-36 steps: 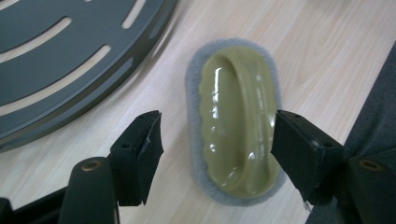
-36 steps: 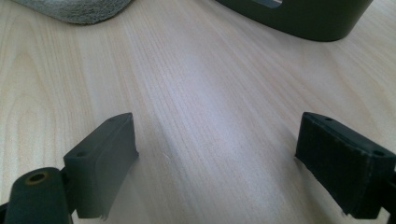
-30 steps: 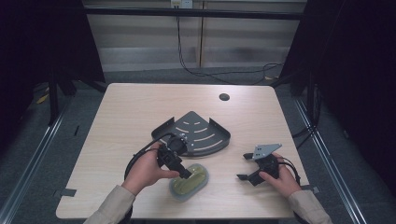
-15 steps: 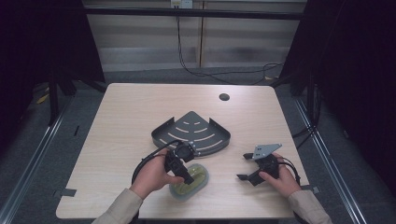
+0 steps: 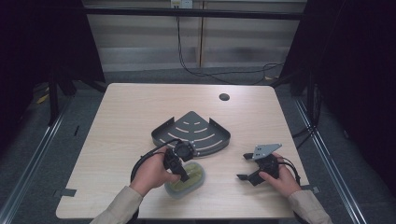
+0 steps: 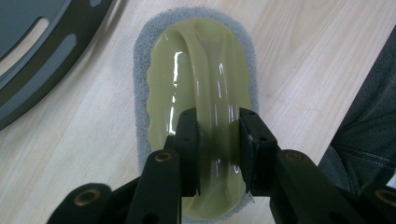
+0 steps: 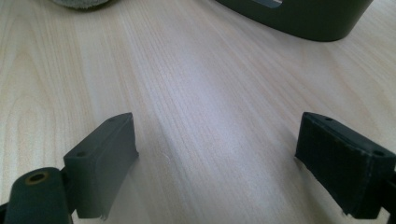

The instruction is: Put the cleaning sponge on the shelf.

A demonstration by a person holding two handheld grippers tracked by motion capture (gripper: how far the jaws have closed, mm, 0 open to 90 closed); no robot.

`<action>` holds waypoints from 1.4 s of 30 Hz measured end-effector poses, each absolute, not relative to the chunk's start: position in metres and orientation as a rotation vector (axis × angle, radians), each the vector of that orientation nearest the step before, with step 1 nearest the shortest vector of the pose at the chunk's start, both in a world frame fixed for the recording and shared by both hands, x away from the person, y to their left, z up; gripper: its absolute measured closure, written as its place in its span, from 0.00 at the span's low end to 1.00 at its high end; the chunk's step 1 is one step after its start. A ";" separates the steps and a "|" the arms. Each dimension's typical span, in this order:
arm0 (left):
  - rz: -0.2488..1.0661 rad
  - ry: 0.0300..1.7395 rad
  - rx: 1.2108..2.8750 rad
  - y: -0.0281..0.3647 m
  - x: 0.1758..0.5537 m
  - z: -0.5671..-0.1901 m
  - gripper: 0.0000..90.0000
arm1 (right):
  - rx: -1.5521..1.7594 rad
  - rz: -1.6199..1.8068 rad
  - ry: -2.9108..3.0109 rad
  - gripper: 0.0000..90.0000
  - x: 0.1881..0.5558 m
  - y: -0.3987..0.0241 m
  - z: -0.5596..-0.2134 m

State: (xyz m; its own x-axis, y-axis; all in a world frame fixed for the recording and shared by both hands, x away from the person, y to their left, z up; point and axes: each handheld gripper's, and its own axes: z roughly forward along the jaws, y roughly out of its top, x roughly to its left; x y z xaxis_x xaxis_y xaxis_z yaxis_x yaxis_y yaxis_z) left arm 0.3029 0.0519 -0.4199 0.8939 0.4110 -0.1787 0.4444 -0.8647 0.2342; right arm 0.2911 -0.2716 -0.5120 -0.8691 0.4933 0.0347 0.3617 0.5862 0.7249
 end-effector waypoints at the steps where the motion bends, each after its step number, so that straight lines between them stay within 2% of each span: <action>1: -0.182 0.645 2.785 0.055 0.304 -0.417 0.79 | 0.719 1.150 2.643 0.13 0.291 -0.272 -0.512; 24: -0.161 0.727 2.777 0.081 0.324 -0.374 0.79 | 0.716 1.151 2.641 0.13 0.291 -0.272 -0.512; 42: -0.115 0.782 2.778 0.080 0.354 -0.339 0.79 | 0.717 1.150 2.642 0.13 0.291 -0.272 -0.512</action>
State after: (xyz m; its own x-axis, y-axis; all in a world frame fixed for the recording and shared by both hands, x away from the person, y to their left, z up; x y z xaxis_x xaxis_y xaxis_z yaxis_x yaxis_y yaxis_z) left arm 0.3537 0.0795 -0.3393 0.8524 0.5027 -0.1437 0.5228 -0.8236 0.2200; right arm 0.2913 -0.2717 -0.5120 -0.8694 0.4930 0.0331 0.3601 0.5864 0.7256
